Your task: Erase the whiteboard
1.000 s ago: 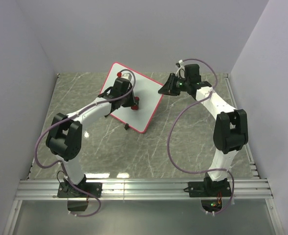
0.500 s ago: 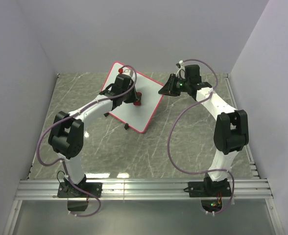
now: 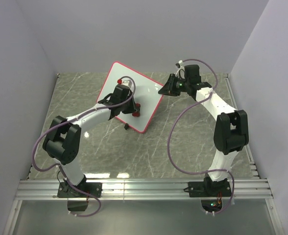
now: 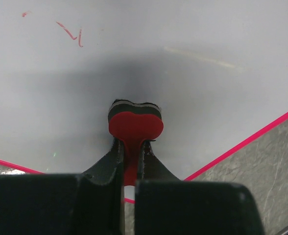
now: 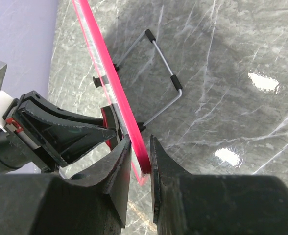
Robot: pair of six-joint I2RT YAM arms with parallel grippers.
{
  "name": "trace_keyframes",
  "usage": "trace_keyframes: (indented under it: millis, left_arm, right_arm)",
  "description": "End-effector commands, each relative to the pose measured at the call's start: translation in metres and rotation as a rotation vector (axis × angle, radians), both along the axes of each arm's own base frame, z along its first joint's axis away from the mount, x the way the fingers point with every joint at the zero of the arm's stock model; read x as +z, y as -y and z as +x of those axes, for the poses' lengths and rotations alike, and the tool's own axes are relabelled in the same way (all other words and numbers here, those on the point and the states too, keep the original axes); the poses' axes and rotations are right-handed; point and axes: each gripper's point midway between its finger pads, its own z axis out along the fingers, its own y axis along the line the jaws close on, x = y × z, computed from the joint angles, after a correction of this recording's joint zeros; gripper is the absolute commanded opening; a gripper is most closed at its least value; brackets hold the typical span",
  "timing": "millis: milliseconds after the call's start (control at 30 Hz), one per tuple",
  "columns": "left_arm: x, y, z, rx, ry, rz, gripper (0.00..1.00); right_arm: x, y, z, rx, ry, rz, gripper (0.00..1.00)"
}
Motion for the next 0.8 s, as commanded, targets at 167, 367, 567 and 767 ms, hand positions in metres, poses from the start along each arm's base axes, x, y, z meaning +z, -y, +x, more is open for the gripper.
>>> trace_keyframes:
  millis: [167,367,567,767]
  left_arm:
    - [0.021,-0.002,0.048,0.033,0.022,-0.025,0.0]
    - [0.031,-0.049,0.092,0.137,0.051,-0.011,0.0]
    - [0.024,-0.082,0.118,0.219,0.034,-0.02,0.0]
    - [0.015,-0.108,0.129,0.272,0.021,0.003,0.0]
  right_arm:
    - [0.013,-0.018,-0.018,0.053,0.035,-0.028,0.0]
    - [0.011,-0.019,-0.025,0.064,0.031,-0.039,0.0]
    - [0.008,-0.021,-0.028,0.071,0.025,-0.045,0.0]
    - [0.007,-0.023,-0.027,0.075,0.024,-0.049,0.0]
